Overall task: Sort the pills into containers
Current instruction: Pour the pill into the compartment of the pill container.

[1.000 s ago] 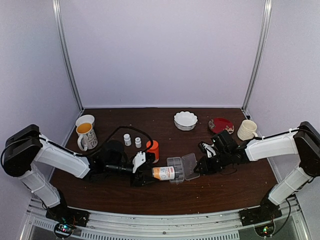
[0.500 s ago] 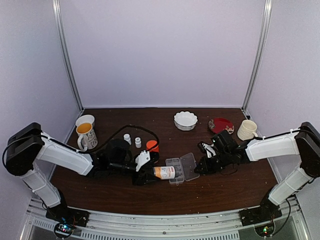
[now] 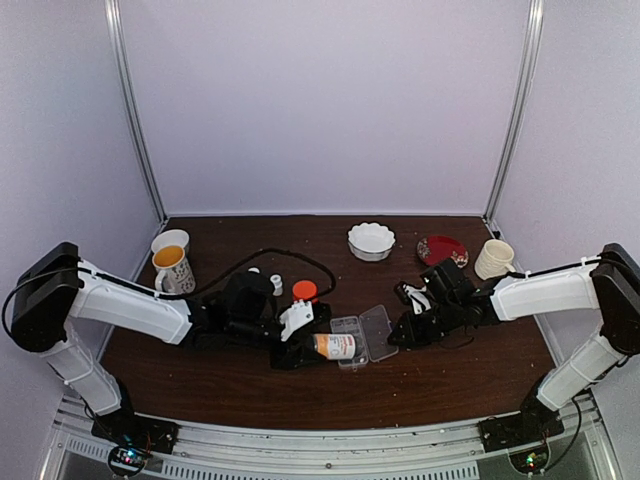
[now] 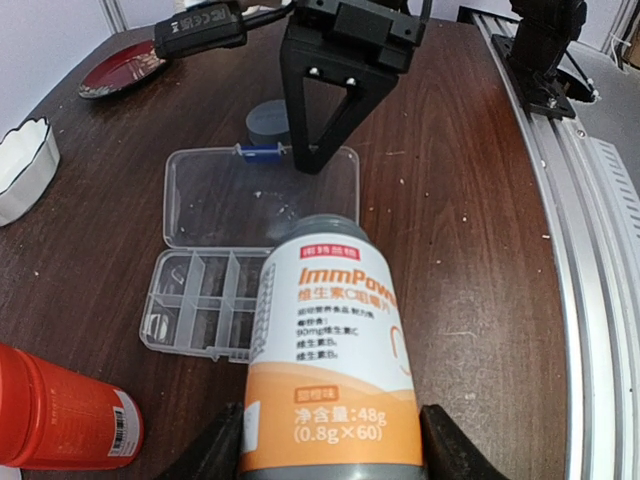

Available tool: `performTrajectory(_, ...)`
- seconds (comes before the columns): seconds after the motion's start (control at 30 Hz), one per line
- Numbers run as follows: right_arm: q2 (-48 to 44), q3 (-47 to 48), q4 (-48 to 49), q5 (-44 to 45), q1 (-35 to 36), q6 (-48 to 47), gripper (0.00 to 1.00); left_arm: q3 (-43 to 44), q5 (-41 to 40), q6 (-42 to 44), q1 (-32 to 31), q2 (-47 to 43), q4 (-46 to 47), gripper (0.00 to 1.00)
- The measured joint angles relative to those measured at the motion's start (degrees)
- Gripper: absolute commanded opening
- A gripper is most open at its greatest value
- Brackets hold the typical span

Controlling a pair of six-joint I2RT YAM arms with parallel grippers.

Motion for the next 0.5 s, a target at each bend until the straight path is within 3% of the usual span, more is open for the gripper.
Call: performTrajectory(0.5,0.0,0.0,-0.8,0.1,0.1,-0.1,0.12,0.0,-0.8,0.0,-0.5,0.4,-0.7,0.0)
